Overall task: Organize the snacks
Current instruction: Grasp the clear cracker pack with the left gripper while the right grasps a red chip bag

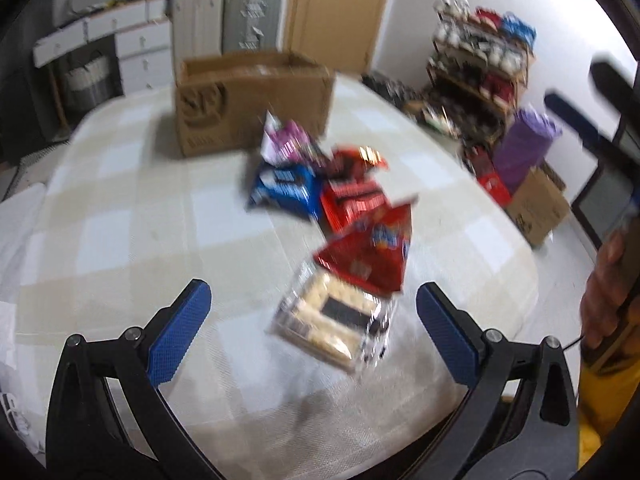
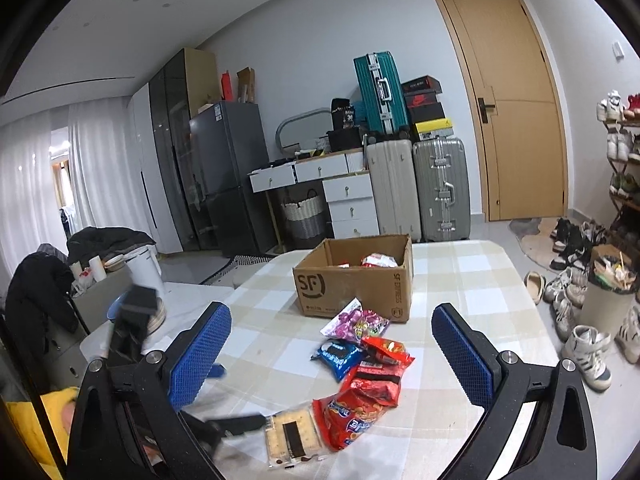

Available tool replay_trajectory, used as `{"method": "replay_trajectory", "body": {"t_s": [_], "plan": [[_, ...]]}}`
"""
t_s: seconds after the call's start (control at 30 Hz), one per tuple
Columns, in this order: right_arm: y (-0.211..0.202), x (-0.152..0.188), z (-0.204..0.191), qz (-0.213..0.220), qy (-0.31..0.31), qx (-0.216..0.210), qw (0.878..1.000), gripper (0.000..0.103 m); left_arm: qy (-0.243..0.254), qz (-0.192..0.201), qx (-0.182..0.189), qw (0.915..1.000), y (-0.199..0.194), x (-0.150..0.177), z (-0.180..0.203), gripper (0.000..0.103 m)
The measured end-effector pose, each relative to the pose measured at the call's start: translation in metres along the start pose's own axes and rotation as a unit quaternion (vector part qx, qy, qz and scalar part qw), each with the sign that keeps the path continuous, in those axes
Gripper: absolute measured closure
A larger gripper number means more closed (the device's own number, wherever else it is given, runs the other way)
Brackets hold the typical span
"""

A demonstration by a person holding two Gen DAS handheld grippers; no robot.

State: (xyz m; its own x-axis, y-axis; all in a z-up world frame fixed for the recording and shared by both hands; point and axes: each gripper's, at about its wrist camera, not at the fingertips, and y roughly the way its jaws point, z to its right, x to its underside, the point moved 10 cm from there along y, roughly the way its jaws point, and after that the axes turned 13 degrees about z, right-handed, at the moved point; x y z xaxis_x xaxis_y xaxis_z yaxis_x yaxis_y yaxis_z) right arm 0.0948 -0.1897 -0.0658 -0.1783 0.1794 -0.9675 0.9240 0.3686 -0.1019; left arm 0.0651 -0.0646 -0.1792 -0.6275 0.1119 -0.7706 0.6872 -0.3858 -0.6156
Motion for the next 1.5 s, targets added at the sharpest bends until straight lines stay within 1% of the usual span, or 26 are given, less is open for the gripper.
{"method": "replay_trajectory", "body": {"t_s": [0.13,0.23,0.4,0.57,0.6,0.67,0.73,0.77,0.8,0.93,1.03,1.1,1.27,1.43,1.5], "plan": [[0.004,0.011,0.002,-0.014,0.003,-0.007,1.0,0.001,0.034,-0.044,0.013,0.9984,0.033,0.029,0.012,0.0],[0.008,0.021,0.003,-0.024,0.006,-0.011,1.0,0.001,0.037,-0.068,0.012,0.9969,0.054,0.044,0.01,0.0],[0.016,0.032,0.009,-0.035,0.016,-0.012,0.999,0.001,0.031,-0.081,0.016,0.9961,0.075,0.051,0.004,0.0],[0.022,0.043,0.019,-0.046,0.03,-0.006,0.998,0.001,0.034,-0.071,0.022,0.9966,0.088,0.046,0.003,0.002],[0.023,0.045,0.021,-0.049,0.033,-0.005,0.998,0.001,0.036,-0.068,0.023,0.9968,0.09,0.044,0.002,0.004],[0.024,0.05,0.024,-0.057,0.042,-0.004,0.998,0.001,0.041,-0.061,0.022,0.9971,0.092,0.042,0.002,0.012],[0.027,0.055,0.028,-0.061,0.048,-0.002,0.997,0.001,0.05,-0.055,0.023,0.997,0.094,0.039,0.002,0.023],[0.027,0.056,0.029,-0.063,0.051,-0.001,0.997,0.001,0.055,-0.052,0.026,0.9968,0.096,0.037,0.002,0.025],[0.028,0.058,0.03,-0.065,0.053,0.0,0.996,0.001,0.059,-0.051,0.03,0.9965,0.095,0.037,0.003,0.03],[0.029,0.063,0.031,-0.072,0.057,0.001,0.996,0.001,0.078,-0.046,0.031,0.9954,0.096,0.035,0.007,0.039],[0.03,0.067,0.029,-0.076,0.054,0.003,0.996,0.001,0.073,-0.046,0.035,0.9957,0.097,0.033,0.007,0.041],[0.03,0.068,0.029,-0.08,0.054,0.005,0.995,0.001,0.072,-0.041,0.026,0.9962,0.092,0.038,0.005,0.041],[0.033,0.079,0.03,-0.096,0.057,0.008,0.994,0.001,0.067,-0.033,0.014,0.9971,0.088,0.033,-0.006,0.042],[0.042,0.102,0.029,-0.131,0.056,0.008,0.99,0.001,0.026,-0.016,0.011,0.9995,0.074,0.027,-0.026,0.042],[0.046,0.111,0.03,-0.143,0.063,0.006,0.988,0.001,0.017,-0.01,0.003,0.9998,0.068,0.022,-0.036,0.042]]}}
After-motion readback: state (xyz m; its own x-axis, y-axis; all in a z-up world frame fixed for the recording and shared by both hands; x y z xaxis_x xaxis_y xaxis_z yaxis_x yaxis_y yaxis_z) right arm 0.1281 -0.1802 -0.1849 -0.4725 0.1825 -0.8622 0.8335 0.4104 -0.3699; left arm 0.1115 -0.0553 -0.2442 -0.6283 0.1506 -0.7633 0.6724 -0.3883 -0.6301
